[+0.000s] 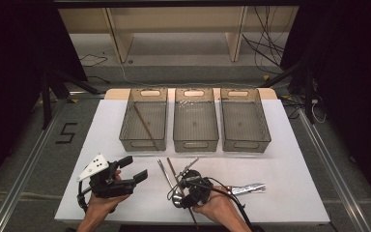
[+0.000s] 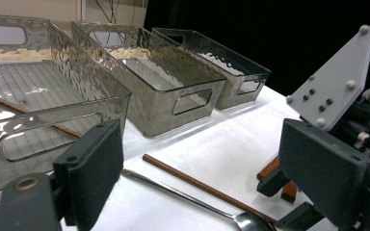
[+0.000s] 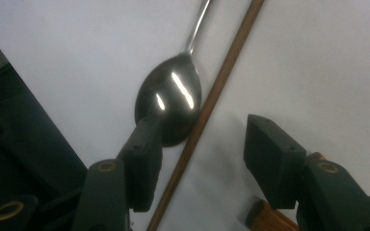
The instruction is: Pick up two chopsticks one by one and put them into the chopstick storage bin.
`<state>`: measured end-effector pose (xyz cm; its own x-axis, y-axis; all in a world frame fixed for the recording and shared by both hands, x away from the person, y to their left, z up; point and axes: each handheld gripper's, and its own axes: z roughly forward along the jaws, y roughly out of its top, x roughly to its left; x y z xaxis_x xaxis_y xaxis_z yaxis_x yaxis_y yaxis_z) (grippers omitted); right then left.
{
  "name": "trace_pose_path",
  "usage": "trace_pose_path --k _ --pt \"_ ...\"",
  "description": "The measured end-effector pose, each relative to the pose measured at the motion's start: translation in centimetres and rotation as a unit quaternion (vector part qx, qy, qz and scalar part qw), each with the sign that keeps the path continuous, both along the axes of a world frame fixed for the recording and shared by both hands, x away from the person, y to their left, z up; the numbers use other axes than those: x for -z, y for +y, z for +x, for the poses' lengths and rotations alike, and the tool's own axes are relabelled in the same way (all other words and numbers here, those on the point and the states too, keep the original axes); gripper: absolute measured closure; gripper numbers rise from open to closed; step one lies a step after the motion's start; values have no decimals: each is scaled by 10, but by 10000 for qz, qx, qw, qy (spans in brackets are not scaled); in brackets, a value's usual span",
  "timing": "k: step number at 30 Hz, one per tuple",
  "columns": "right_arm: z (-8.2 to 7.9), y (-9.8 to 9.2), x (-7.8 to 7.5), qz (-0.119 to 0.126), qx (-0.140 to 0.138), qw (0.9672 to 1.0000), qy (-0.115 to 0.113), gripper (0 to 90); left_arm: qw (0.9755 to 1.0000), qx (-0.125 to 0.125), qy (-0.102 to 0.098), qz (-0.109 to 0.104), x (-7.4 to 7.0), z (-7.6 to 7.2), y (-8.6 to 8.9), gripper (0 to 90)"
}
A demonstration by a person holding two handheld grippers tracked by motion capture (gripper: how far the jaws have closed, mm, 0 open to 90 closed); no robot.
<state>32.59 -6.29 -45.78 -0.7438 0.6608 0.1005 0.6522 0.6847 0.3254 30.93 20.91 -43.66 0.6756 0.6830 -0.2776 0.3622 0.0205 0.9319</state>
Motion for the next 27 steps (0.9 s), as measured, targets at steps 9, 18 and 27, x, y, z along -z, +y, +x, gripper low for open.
trace_pose_path --k 9,18,27 --pt "-4 4 4 -251 -63 9996 -103 565 10000 6 -5 -2 0 0 0 154" --pt "0 1 4 -449 -62 9988 -159 694 10000 4 -6 -6 0 0 0 154" --pt "3 1 3 -473 55 9988 -102 759 10000 1 0 -5 0 0 -1 154"
